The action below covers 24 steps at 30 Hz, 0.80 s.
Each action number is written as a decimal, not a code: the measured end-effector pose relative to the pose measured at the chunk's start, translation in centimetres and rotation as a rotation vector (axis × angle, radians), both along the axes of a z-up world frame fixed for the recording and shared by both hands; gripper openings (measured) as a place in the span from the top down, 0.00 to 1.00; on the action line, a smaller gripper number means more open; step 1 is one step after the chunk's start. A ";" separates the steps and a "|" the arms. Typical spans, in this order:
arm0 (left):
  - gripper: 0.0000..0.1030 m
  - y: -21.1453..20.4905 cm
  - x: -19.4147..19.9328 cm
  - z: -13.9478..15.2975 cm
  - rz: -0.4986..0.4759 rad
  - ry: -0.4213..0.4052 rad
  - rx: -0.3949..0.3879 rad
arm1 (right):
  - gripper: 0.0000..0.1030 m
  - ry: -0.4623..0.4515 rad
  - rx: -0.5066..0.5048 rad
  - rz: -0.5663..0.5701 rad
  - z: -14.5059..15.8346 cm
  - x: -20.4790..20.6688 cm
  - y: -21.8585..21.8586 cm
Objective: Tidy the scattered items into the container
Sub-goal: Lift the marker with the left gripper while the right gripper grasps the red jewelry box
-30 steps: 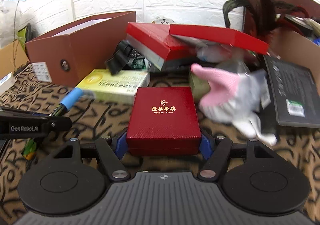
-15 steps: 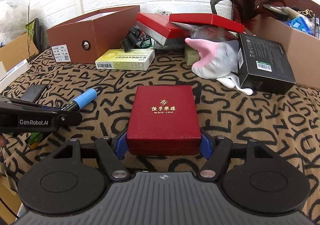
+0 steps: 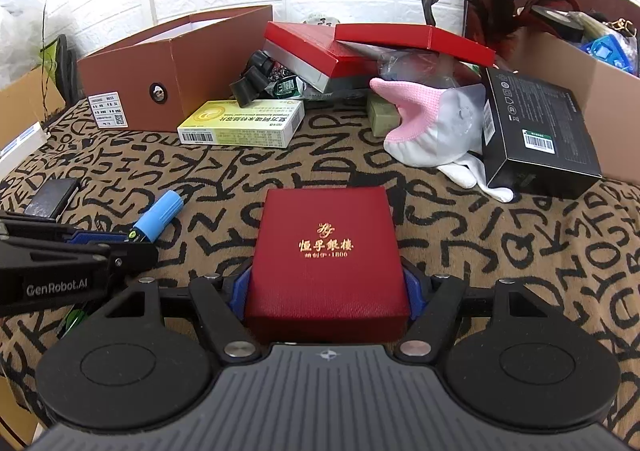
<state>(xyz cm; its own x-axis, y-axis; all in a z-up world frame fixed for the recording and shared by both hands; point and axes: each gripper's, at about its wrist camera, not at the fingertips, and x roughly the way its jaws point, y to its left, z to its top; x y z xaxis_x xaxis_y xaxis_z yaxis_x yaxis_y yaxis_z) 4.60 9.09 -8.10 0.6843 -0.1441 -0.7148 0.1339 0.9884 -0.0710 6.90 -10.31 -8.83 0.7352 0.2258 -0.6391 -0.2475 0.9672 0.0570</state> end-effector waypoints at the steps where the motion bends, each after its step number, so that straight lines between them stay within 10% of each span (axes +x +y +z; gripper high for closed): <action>1: 0.83 0.0 0.0 0.0 -0.001 -0.001 -0.002 | 0.28 0.000 -0.004 0.000 0.0 0.1 0.1; 24: 0.88 1.0 0.1 1.7 0.012 -0.028 -0.061 | 0.28 0.002 0.034 0.063 1.1 0.3 1.3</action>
<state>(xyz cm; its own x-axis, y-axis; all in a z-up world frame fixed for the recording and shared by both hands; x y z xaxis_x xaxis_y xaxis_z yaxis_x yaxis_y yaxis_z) 4.73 10.09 -6.36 0.7056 -0.1783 -0.6858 0.1251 0.9840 -0.1271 7.23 -8.99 -7.77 0.7178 0.2931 -0.6316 -0.3077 0.9472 0.0898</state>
